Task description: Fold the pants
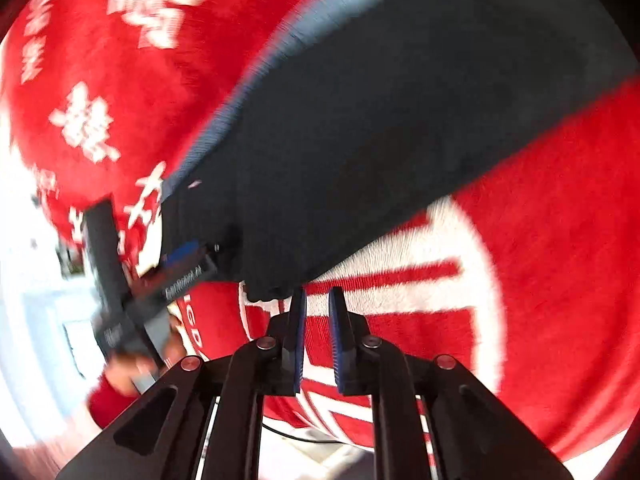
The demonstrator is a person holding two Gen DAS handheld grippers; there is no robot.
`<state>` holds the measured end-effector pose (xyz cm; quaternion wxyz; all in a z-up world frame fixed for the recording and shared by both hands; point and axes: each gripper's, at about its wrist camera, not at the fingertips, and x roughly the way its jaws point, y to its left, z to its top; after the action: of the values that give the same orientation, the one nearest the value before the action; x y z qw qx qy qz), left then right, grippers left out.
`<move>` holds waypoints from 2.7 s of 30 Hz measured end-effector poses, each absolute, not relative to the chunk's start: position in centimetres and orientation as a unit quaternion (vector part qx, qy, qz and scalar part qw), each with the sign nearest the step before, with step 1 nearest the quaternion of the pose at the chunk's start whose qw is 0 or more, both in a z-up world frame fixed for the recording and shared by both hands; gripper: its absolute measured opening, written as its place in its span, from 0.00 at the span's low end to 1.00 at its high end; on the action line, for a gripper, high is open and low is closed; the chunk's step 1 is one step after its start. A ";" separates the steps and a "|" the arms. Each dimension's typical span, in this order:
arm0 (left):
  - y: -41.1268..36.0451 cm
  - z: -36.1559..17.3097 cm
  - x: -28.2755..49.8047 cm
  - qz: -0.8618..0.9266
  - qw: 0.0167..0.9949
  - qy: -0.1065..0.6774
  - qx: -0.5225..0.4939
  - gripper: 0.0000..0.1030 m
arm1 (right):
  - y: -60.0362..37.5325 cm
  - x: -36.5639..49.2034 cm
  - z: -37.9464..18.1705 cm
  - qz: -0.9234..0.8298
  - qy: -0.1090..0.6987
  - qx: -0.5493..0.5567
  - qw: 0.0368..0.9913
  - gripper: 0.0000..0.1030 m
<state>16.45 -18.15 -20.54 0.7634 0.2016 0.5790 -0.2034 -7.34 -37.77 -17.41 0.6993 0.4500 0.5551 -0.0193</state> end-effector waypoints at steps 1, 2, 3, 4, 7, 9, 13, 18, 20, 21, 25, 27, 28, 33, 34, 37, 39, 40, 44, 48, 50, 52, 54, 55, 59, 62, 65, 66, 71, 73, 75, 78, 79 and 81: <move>-19.4 -20.1 16.9 -0.212 0.766 0.572 0.200 0.76 | -38.5 -6.9 -16.2 -0.024 0.549 0.422 0.721 0.14; -20.4 -19.9 17.3 -0.217 0.768 0.569 0.199 0.76 | -39.3 -6.4 -15.3 -0.031 0.544 0.399 0.737 0.14; -21.7 -19.9 17.9 -0.220 0.770 0.566 0.196 0.76 | -40.4 -5.4 -14.5 -0.040 0.538 0.378 0.752 0.17; -23.1 -20.1 18.5 -0.221 0.771 0.565 0.192 0.76 | -41.6 -4.2 -14.3 -0.048 0.518 0.371 0.769 0.22; -26.6 -21.3 19.9 -0.217 0.774 0.568 0.178 0.76 | -44.7 0.3 -14.9 -0.070 0.512 0.335 0.788 0.22; -28.1 -22.2 20.0 -0.202 0.775 0.571 0.178 0.76 | -45.9 2.8 -15.9 -0.077 0.521 0.307 0.793 0.22; -28.1 -23.4 21.2 -0.170 0.784 0.577 0.154 0.93 | -48.5 5.7 -18.8 -0.111 0.556 0.280 0.775 0.18; -27.1 -21.8 21.4 -0.152 0.775 0.594 0.148 0.93 | -53.2 3.7 -17.5 -0.197 0.532 0.287 0.772 0.24; -27.8 -20.0 19.7 -0.172 0.778 0.583 0.158 0.93 | -54.5 1.5 -16.3 -0.202 0.522 0.306 0.770 0.36; -28.3 -19.4 19.0 -0.180 0.778 0.580 0.160 0.93 | -54.9 0.3 -15.6 -0.210 0.522 0.297 0.771 0.42; -31.3 -17.6 13.6 -0.224 0.769 0.571 0.179 0.93 | -56.2 -5.5 -14.3 -0.238 0.541 0.259 0.764 0.44; -32.9 -17.8 11.2 -0.241 0.760 0.575 0.183 0.93 | -57.1 -8.4 -14.3 -0.249 0.547 0.276 0.750 0.44; -33.3 -18.1 10.6 -0.241 0.757 0.578 0.187 0.93 | -57.3 -9.7 -14.5 -0.255 0.549 0.287 0.743 0.44; -34.5 -21.1 7.6 -0.224 0.738 0.603 0.206 0.94 | -58.6 -13.8 -14.3 -0.274 0.540 0.317 0.730 0.44; -34.1 -21.1 7.3 -0.219 0.745 0.599 0.196 0.94 | -58.8 -14.2 -14.3 -0.275 0.539 0.319 0.730 0.44; -33.7 -21.1 6.9 -0.214 0.751 0.596 0.186 0.95 | -59.6 -15.5 -14.1 -0.277 0.531 0.328 0.731 0.44; -33.7 -21.1 6.5 -0.205 0.755 0.593 0.191 0.99 | -59.8 -16.0 -13.8 -0.286 0.518 0.328 0.737 0.44; -33.6 -21.4 6.5 -0.203 0.755 0.593 0.190 0.99 | -60.3 -16.3 -13.9 -0.288 0.515 0.328 0.738 0.44; -33.5 -21.3 6.0 -0.195 0.762 0.587 0.193 0.99 | -61.9 -17.4 -14.5 -0.286 0.511 0.344 0.734 0.46; -33.4 -21.1 5.3 -0.186 0.766 0.585 0.190 0.99 | -62.8 -18.2 -16.4 -0.281 0.524 0.368 0.715 0.53; -33.8 -21.2 5.4 -0.185 0.767 0.584 0.192 0.99 | -62.8 -18.8 -16.6 -0.279 0.506 0.390 0.717 0.53; -33.9 -21.1 5.0 -0.184 0.768 0.582 0.194 0.99 | -62.7 -19.7 -16.4 -0.276 0.501 0.395 0.719 0.53; -34.1 -20.9 4.9 -0.181 0.768 0.581 0.200 0.99 | -62.3 -20.2 -16.5 -0.267 0.496 0.401 0.722 0.54; -34.3 -20.9 5.2 -0.181 0.767 0.581 0.204 0.99 | -62.2 -20.6 -16.5 -0.261 0.490 0.408 0.725 0.54; -35.3 -20.2 4.9 -0.172 0.767 0.573 0.233 0.99 | -62.6 -22.5 -16.6 -0.236 0.456 0.461 0.723 0.58; -36.2 -18.9 4.1 -0.175 0.761 0.577 0.240 0.99 | -63.5 -23.9 -16.8 -0.227 0.427 0.501 0.718 0.58; -37.7 -17.4 3.3 -0.194 0.760 0.581 0.220 0.99 | -64.8 -25.2 -17.1 -0.230 0.387 0.537 0.713 0.58; -38.3 -17.1 3.0 -0.202 0.760 0.579 0.216 0.99 | -65.3 -25.7 -17.1 -0.234 0.373 0.549 0.710 0.58; -42.8 -16.3 1.8 -0.243 0.755 0.578 0.193 0.99 | -67.7 -26.2 -18.1 -0.241 0.320 0.595 0.697 0.58; -45.1 -16.5 1.3 -0.252 0.753 0.578 0.188 0.99 | -68.4 -26.1 -18.5 -0.238 0.310 0.600 0.698 0.58; -46.8 -17.1 1.5 -0.259 0.752 0.578 0.183 0.99 | -69.0 -25.7 -18.8 -0.233 0.302 0.601 0.702 0.58; -48.9 -17.6 0.9 -0.260 0.753 0.576 0.182 0.99 | -69.9 -24.7 -19.0 -0.228 0.294 0.599 0.709 0.59; -49.4 -17.7 0.6 -0.257 0.753 0.576 0.186 0.99 | -70.2 -24.6 -19.1 -0.227 0.291 0.599 0.711 0.60; -50.1 -17.5 0.4 -0.253 0.755 0.574 0.192 0.99 | -70.7 -24.1 -19.3 -0.229 0.284 0.598 0.714 0.60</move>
<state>0.38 -50.10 -17.54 0.7547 0.1917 0.5740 -0.2533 -24.08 -70.74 -19.28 0.7136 0.5983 0.2836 -0.2288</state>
